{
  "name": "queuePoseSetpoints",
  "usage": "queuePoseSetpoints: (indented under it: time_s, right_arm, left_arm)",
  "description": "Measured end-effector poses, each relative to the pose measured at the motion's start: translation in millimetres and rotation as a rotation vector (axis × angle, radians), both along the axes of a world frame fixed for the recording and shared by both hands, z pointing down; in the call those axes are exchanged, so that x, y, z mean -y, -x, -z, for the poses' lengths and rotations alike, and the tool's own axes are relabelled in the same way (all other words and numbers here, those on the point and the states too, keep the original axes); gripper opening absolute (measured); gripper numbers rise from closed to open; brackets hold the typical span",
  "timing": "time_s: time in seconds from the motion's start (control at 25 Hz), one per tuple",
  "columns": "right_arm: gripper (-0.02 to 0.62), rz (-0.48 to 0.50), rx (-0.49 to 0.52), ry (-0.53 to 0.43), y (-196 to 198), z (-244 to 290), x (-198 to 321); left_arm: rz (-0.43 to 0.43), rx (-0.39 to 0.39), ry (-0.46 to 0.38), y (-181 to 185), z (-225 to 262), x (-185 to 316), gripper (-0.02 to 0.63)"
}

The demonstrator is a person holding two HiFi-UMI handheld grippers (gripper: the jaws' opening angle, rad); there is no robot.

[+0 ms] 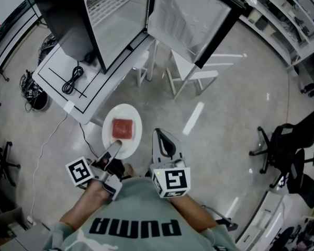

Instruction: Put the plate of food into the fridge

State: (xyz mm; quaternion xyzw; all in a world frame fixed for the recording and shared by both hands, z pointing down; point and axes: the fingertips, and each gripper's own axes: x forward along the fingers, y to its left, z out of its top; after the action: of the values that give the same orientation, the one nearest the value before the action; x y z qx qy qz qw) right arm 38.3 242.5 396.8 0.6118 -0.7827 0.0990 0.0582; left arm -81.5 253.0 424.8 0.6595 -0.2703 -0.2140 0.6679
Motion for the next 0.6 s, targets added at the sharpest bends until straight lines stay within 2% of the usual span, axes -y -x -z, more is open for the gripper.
queuePoseSetpoints:
  time_s: [0.6]
  right_arm:
    - [0.003, 0.172, 0.032, -0.033, -80, 10, 53]
  left_arm:
    - [0.181, 0.010, 0.002, -86, 7, 32, 0.026]
